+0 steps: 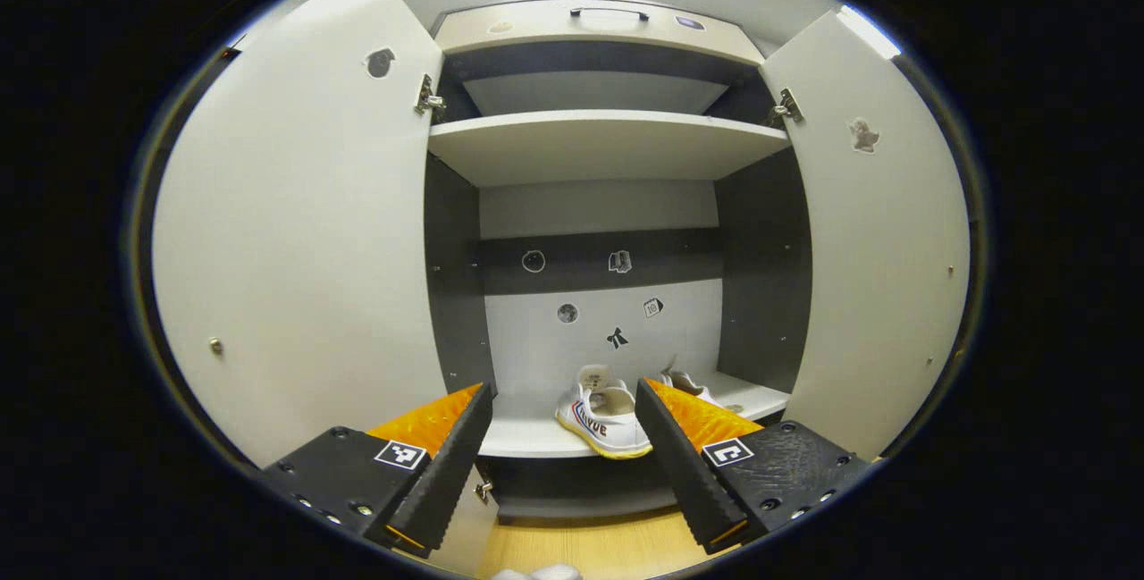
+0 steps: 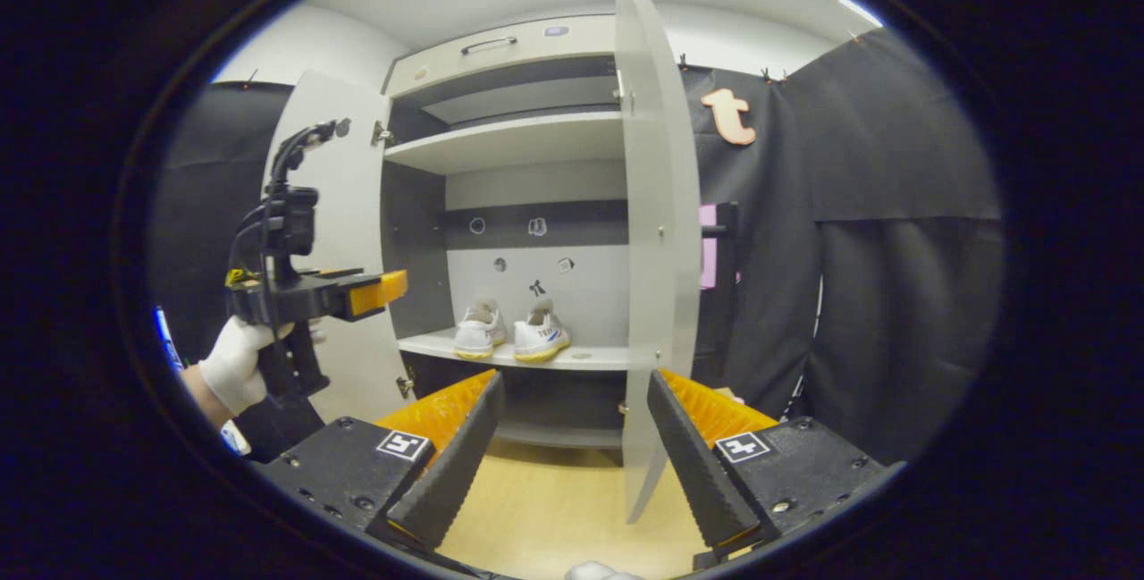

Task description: Grab one shoe with the right hand and put it into the shoe cabinet, grab the other shoe with the left hand and put it into the shoe cabinet; then close the right door with the right hand and the left door with the left hand.

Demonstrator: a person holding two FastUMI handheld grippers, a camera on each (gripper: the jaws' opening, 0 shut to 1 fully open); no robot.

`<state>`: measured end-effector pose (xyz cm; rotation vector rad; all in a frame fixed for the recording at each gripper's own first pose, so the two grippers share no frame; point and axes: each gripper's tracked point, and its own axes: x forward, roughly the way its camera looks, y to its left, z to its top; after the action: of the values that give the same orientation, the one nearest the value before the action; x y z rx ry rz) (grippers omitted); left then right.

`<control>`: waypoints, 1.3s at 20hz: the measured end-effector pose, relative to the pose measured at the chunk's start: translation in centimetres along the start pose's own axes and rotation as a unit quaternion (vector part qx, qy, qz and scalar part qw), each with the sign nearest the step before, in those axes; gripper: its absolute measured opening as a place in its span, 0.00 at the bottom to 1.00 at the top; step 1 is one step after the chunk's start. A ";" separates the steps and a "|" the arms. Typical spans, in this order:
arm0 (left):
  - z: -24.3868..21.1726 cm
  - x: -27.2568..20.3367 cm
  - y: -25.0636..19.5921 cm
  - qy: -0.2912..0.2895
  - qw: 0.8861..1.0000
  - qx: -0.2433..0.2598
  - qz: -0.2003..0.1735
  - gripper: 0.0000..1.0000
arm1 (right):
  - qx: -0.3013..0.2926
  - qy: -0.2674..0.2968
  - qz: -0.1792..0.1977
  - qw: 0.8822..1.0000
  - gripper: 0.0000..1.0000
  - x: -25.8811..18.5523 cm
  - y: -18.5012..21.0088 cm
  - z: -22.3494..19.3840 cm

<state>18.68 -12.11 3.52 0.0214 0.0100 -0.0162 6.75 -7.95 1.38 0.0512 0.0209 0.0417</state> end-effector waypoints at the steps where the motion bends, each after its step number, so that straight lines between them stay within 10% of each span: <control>1: 0.0 -1.5 0.4 -0.002 1.000 0.004 0.001 1.00 | -0.001 -0.008 -0.012 1.000 1.00 -0.4 -0.8 0.5; 12: -1.8 -13.6 2.1 -0.005 1.000 0.001 0.024 0.96 | -0.003 -0.017 -0.137 0.990 1.00 -0.5 -13.3 2.1; 26: -2.7 -15.3 2.1 0.000 0.999 -0.011 0.042 0.96 | -0.034 -0.038 -0.095 0.994 0.95 4.4 -13.1 5.8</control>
<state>3.38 -9.75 1.05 0.0007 0.0092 0.0682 11.85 -21.08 6.37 -0.0168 -0.0511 -0.1492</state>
